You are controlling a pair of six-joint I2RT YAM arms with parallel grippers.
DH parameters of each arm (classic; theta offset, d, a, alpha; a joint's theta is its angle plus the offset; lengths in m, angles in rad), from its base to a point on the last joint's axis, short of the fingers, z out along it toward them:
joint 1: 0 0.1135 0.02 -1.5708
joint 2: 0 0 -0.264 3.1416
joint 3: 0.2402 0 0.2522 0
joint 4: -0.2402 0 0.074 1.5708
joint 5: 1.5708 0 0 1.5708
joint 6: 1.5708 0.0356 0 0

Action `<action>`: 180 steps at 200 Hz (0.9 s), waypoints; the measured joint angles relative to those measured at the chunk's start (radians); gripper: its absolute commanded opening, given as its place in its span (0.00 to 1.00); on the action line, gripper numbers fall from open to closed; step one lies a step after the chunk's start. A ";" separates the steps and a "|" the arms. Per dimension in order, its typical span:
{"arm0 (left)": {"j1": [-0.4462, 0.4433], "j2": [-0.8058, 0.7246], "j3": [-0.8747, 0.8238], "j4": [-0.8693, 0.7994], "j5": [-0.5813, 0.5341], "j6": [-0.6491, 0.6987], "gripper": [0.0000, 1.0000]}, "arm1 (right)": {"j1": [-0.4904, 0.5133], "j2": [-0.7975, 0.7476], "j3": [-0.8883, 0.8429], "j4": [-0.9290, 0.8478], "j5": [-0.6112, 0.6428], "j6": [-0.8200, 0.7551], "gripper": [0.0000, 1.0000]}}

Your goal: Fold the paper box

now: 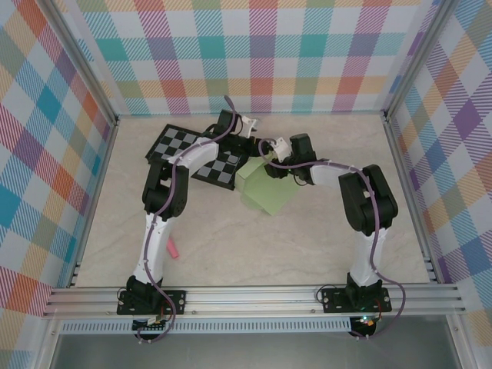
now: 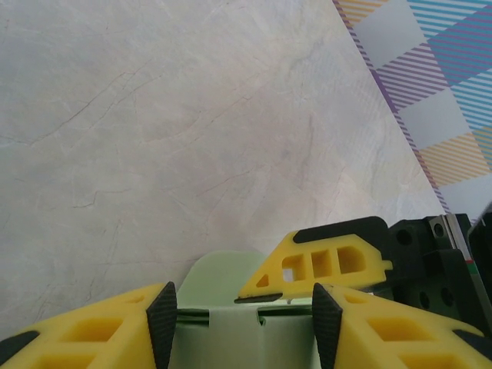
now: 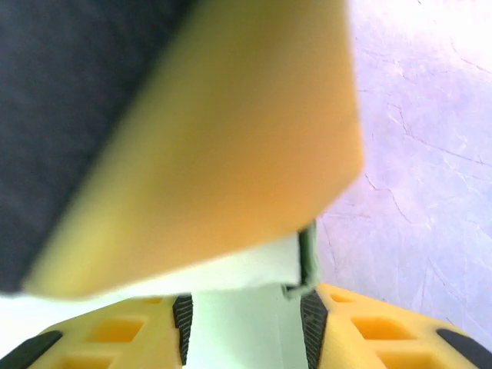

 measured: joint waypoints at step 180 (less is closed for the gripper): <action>0.032 0.002 0.008 -0.019 0.005 0.030 0.62 | -0.123 -0.292 0.131 -0.612 0.421 0.932 1.00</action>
